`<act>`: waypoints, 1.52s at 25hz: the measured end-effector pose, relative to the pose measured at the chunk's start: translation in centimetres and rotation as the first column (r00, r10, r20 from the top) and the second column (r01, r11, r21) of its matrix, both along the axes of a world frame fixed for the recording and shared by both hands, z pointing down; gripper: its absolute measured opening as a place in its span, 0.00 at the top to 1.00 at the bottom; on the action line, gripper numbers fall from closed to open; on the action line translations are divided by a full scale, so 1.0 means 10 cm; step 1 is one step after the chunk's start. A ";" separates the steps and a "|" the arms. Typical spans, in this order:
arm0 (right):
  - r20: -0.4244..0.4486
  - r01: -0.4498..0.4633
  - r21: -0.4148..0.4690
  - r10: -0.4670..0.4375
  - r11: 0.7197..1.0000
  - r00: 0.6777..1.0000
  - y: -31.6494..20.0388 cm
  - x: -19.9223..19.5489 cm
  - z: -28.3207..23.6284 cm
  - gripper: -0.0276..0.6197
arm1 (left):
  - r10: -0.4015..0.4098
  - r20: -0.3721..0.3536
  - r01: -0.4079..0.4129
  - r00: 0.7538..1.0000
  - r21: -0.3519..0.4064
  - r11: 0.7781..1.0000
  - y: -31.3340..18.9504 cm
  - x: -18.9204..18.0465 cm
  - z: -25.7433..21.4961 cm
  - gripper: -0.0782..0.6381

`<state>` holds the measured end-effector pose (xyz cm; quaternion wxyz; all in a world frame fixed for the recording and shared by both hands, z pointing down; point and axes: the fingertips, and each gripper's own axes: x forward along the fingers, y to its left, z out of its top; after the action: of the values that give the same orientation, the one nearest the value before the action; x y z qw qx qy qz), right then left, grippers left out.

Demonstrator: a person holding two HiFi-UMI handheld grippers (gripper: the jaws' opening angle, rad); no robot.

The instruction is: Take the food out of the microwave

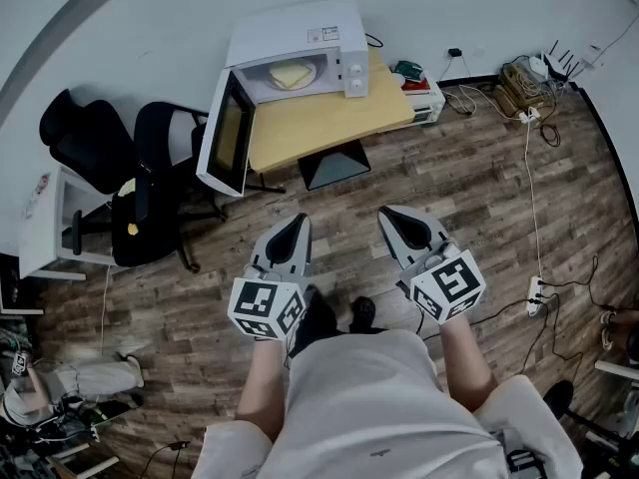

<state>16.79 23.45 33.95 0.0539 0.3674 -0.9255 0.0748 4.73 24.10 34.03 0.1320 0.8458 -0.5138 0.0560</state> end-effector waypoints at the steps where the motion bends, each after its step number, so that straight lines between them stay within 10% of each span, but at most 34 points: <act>1: 0.000 -0.001 0.003 0.001 1.000 1.000 -0.01 0.01 -0.01 0.96 | -0.004 -0.001 0.004 1.000 0.000 1.000 -0.01 0.00 0.00 0.88; 38: -0.061 0.001 0.014 0.000 1.000 0.998 -0.50 -0.51 0.02 0.89 | 0.020 0.006 -0.020 1.000 0.014 1.000 -0.43 -0.42 0.01 0.87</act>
<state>11.74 18.44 34.12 0.0797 0.3698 -0.9239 0.0569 0.48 19.84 34.14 0.1237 0.8516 -0.5063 0.0562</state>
